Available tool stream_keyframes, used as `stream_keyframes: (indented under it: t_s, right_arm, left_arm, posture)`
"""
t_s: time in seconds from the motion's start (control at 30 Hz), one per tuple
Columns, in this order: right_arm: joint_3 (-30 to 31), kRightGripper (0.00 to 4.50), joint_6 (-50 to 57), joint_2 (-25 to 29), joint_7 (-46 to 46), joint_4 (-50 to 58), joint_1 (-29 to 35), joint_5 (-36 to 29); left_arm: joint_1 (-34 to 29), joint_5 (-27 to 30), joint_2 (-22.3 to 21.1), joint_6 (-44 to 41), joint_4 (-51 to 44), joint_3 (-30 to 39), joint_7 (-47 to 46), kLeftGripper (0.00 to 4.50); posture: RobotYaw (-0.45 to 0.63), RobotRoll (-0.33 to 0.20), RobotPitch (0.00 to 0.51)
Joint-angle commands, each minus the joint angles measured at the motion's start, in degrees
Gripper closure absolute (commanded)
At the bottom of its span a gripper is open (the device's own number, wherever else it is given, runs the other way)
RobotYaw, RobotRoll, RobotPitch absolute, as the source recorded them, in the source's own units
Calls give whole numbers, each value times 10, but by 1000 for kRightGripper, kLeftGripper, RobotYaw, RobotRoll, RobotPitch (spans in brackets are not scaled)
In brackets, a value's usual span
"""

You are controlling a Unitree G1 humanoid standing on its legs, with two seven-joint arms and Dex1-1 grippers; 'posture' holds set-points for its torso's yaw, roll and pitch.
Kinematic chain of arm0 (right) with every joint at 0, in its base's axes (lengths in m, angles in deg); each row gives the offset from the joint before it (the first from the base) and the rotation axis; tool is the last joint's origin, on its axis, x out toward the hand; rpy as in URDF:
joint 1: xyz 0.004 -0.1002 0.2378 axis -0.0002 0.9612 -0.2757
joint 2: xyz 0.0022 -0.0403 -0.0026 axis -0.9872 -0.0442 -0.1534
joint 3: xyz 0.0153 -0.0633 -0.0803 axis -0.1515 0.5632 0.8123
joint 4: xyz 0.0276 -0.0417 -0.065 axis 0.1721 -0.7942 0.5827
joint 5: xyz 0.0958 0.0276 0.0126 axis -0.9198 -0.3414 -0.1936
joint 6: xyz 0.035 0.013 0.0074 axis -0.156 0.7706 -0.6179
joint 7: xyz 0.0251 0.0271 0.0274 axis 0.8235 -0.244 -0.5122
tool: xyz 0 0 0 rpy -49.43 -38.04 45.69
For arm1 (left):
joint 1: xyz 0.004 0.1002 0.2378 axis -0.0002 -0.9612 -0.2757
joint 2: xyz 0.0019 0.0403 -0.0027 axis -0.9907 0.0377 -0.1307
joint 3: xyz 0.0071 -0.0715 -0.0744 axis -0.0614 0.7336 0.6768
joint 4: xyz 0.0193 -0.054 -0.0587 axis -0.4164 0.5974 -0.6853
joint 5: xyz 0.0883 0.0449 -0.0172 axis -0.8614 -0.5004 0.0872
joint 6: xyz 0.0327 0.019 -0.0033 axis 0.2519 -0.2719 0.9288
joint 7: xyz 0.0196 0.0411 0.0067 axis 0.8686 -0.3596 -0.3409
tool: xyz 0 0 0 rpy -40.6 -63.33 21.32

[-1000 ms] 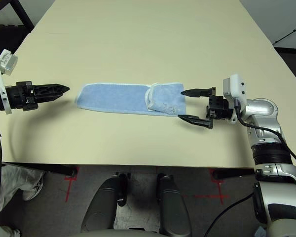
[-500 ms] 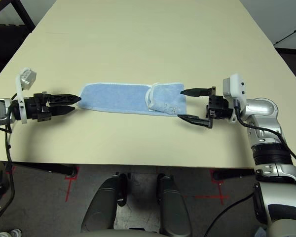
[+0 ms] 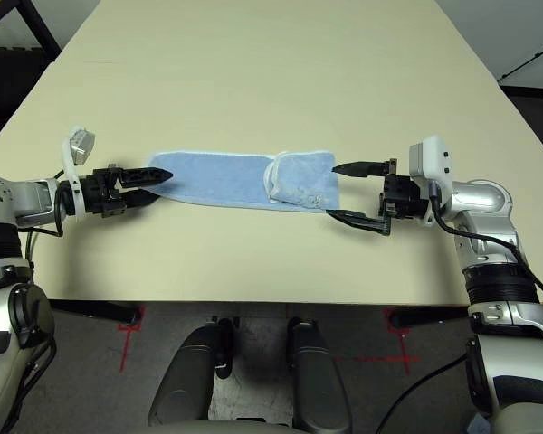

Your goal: Fold the towel and set it aside.

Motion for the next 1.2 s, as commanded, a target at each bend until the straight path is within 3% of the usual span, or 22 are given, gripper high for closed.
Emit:
stream_keyframes:
  t_s: [0.03, 0.4, 0.53, 0.83, 1.07, 1.2]
  right_arm:
    - [3, 27, -4, 9, 1, 11, 11, 3]
    - [5, 27, -5, 10, 2, 11, 12, 6]
    - [4, 0, -6, 11, 2, 11, 13, 7]
    - [3, 0, -6, 12, 7, 13, 15, 7]
    - [3, 0, -4, 9, 14, 3, 11, 6]
    - [3, 0, 5, 2, 18, -22, -3, 7]
  left_arm:
    - [-7, -19, -7, 18, 22, -6, -15, 0]
    - [-16, -26, -14, 68, 44, 2, -29, 0]
    - [-17, -25, -12, 77, 48, -1, -31, 937]
    - [-16, -31, -16, 94, 50, -5, -34, 4478]
    - [-68, -11, -71, 63, -30, -5, -11, 4478]
    - [-122, 10, -95, 28, -104, 33, -9, 4478]
  posture:
    - [88, 0, 179]
    - [87, 0, 182]
    - [83, 0, 182]
    - [85, 0, 179]
    - [107, 0, 175]
    - [129, 0, 174]
